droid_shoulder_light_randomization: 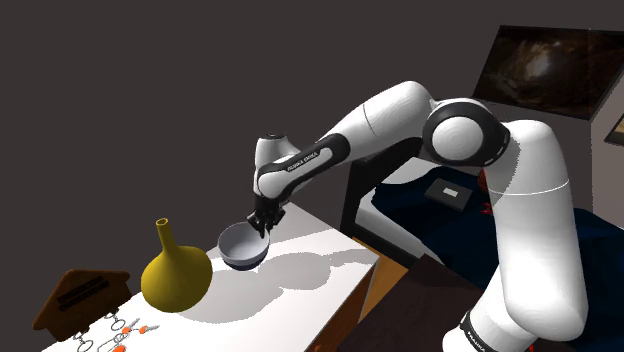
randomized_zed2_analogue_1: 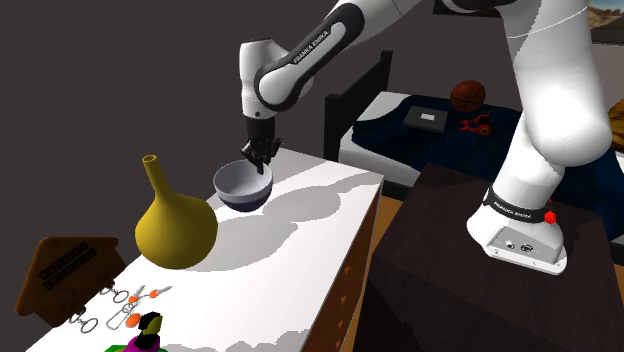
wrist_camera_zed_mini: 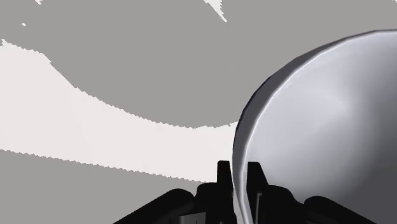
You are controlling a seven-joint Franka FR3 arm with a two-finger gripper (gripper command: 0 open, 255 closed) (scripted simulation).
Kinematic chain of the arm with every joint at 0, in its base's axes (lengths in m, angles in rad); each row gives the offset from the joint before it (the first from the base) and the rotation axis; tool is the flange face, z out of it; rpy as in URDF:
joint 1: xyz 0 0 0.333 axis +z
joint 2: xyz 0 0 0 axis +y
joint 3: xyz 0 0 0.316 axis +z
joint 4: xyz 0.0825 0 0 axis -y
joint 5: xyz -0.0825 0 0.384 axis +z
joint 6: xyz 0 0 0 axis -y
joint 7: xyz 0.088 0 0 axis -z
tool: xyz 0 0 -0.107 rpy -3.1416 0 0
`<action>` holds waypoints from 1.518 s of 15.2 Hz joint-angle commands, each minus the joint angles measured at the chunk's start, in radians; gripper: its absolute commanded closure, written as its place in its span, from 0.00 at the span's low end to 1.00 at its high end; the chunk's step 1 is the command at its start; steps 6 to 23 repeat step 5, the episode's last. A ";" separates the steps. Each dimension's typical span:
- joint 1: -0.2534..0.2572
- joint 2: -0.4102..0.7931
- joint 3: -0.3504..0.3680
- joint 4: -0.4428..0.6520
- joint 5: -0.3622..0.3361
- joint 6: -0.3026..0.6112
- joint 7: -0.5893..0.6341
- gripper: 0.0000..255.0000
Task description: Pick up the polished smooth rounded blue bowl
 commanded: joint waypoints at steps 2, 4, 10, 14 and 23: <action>-0.002 -0.026 0.003 0.006 0.004 -0.031 0.001 1.00; -0.003 -0.035 0.004 0.008 0.006 -0.043 0.001 1.00; -0.003 -0.035 0.004 0.008 0.006 -0.043 0.001 1.00; -0.003 -0.035 0.004 0.008 0.006 -0.043 0.001 1.00; -0.003 -0.035 0.004 0.008 0.006 -0.043 0.001 1.00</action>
